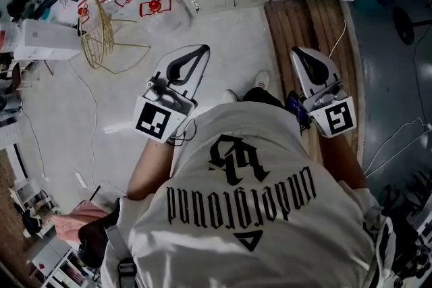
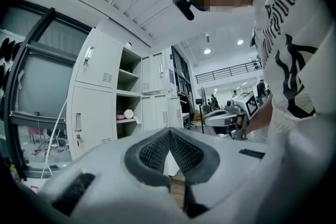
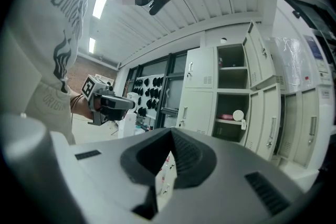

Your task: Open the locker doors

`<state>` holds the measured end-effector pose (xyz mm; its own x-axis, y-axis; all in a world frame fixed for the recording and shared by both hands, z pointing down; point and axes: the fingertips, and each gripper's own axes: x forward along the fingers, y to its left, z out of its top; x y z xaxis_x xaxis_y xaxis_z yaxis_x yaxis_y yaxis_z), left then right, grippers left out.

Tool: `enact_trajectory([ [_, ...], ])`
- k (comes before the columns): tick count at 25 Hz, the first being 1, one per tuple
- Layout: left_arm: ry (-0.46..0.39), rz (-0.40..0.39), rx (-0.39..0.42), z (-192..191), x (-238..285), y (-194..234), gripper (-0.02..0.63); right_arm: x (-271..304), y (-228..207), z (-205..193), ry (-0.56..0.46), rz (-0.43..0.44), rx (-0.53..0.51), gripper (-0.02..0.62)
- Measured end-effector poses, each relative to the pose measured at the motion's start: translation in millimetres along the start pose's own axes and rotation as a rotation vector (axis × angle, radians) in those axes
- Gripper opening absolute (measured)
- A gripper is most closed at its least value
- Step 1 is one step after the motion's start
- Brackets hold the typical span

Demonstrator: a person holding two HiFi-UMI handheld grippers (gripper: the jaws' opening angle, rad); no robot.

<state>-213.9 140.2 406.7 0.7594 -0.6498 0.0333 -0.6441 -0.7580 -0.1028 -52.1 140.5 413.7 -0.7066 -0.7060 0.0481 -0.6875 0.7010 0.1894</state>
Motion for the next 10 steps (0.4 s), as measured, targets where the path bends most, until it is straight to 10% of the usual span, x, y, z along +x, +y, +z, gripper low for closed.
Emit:
enact_trajectory([
  [10,-0.005,-0.001,-0.004,2.6,-2.1,-2.2,0.006,1.4,3.6,2.9,0.002,0.007,-0.011,0.005],
])
